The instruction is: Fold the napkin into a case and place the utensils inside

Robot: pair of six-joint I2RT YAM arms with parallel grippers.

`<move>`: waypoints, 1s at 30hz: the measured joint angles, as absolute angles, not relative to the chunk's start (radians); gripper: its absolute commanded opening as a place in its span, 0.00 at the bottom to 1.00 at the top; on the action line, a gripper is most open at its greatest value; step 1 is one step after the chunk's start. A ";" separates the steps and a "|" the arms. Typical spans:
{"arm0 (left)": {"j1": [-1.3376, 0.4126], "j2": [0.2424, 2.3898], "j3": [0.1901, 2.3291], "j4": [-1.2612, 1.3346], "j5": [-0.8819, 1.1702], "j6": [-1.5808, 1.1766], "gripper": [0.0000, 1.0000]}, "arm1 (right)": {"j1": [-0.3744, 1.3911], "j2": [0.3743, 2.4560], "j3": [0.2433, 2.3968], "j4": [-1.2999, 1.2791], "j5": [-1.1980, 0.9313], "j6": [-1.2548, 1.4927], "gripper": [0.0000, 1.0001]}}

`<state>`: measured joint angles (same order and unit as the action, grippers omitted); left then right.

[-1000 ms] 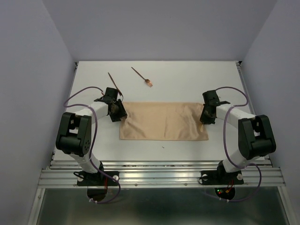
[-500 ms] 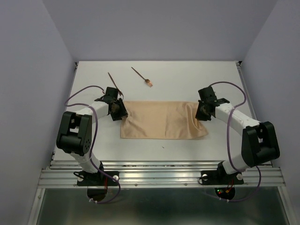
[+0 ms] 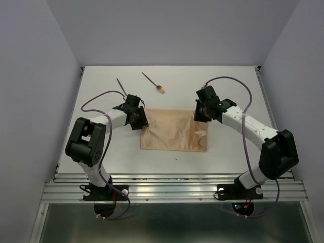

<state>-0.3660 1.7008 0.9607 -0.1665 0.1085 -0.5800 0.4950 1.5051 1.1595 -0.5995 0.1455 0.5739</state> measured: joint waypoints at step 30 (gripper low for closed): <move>-0.525 1.744 0.948 -0.033 0.255 -0.773 0.51 | 0.768 1.777 1.400 -0.595 0.105 0.622 0.01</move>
<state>-0.5247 1.7439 0.9482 -0.0334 0.2554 -0.7734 0.7681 1.7775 1.3998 -0.5953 0.1047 0.6224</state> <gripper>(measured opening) 0.514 0.033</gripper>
